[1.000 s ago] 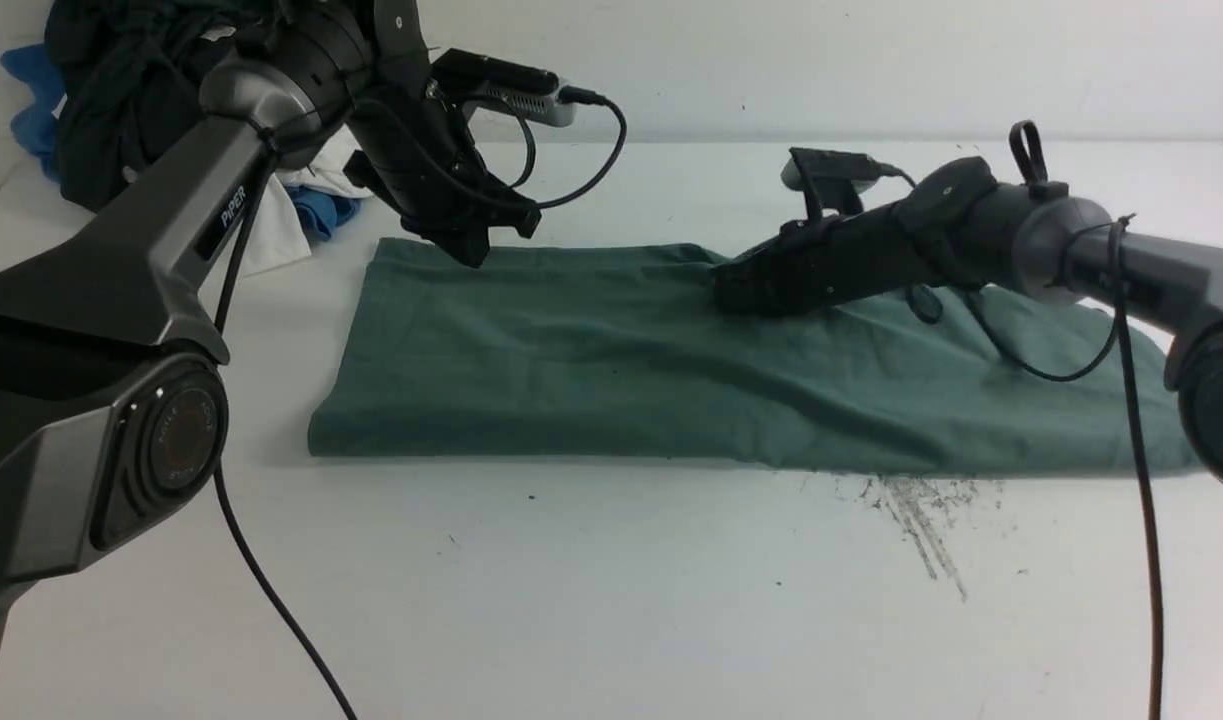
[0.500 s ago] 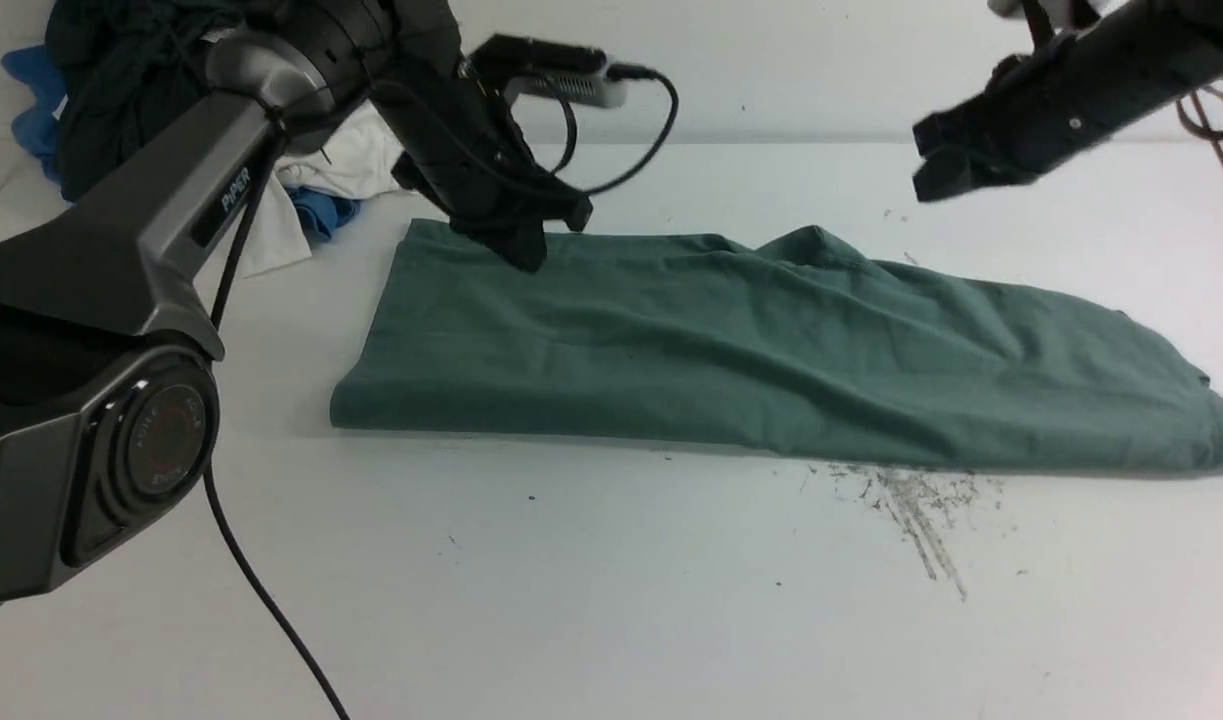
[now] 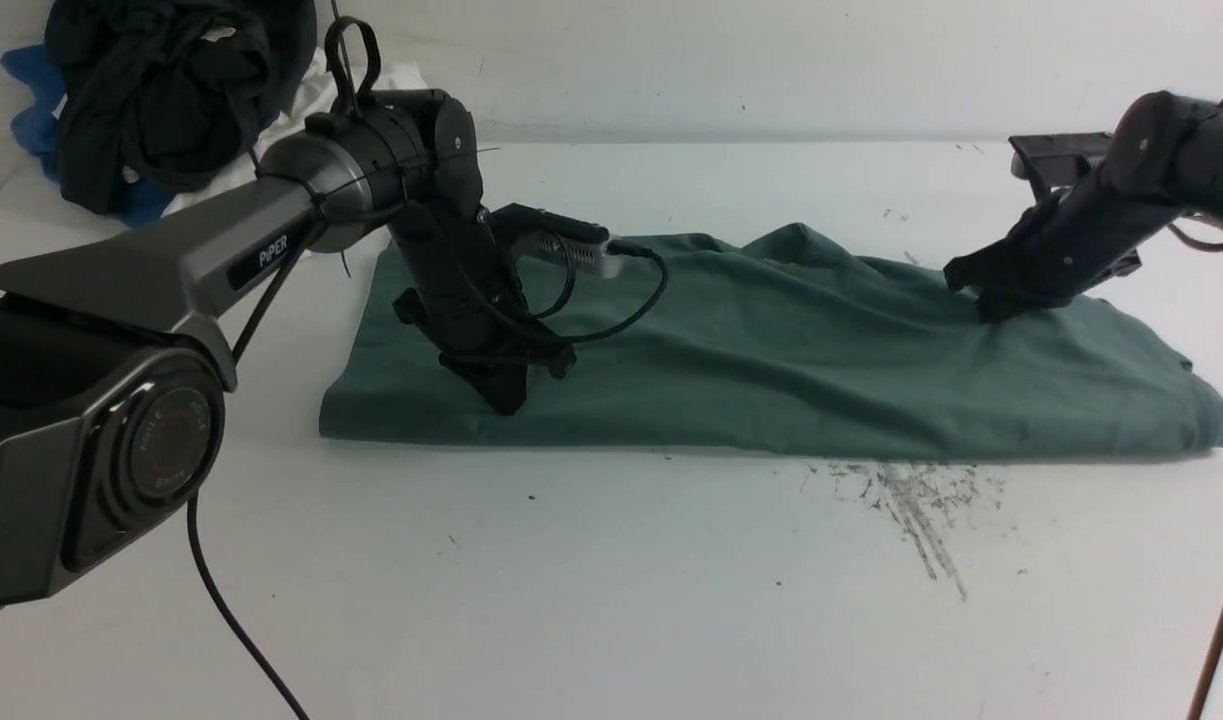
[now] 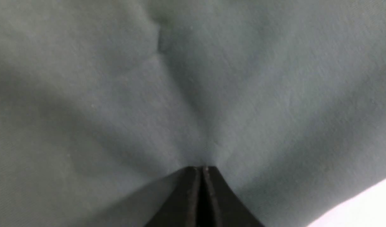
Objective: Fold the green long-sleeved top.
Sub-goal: Use both arms to drag the lower edge of the fabric forward and fold it over the upper edge, then use the right arm to clamp the right edge of the fabric
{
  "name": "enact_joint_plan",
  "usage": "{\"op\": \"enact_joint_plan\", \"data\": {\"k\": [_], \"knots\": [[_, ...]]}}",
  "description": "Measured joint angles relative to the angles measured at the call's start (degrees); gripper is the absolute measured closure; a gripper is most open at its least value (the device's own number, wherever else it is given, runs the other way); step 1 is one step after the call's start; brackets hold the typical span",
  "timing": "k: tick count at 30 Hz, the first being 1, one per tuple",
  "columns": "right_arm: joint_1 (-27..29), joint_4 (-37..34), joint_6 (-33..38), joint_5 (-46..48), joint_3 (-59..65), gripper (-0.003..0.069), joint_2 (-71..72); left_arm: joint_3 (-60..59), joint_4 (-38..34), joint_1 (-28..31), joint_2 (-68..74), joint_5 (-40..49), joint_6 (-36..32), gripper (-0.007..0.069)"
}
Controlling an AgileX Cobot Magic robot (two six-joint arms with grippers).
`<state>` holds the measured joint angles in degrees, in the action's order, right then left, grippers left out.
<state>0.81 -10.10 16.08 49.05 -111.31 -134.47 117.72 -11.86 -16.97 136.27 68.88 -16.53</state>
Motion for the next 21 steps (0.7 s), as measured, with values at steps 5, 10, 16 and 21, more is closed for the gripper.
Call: {"op": "enact_joint_plan", "data": {"k": [5,10,16,21], "knots": [[0.04,0.0,-0.41,4.67,-2.0,0.0667,3.7,-1.2,2.25,0.0,-2.94,0.52,0.0,0.0631],[0.32,1.7,-0.75,12.44,-0.59,0.0662,12.92,-1.39,4.19,0.04,-13.03,1.24,-0.05,0.0631],[6.76,4.26,-5.58,16.15,8.96,0.0629,19.43,-9.32,6.76,0.41,-32.29,1.54,-0.51,0.0631],[12.24,3.41,-6.23,14.16,17.52,0.0503,17.9,-22.2,6.75,2.55,-46.68,1.51,-0.25,0.0631]]}}
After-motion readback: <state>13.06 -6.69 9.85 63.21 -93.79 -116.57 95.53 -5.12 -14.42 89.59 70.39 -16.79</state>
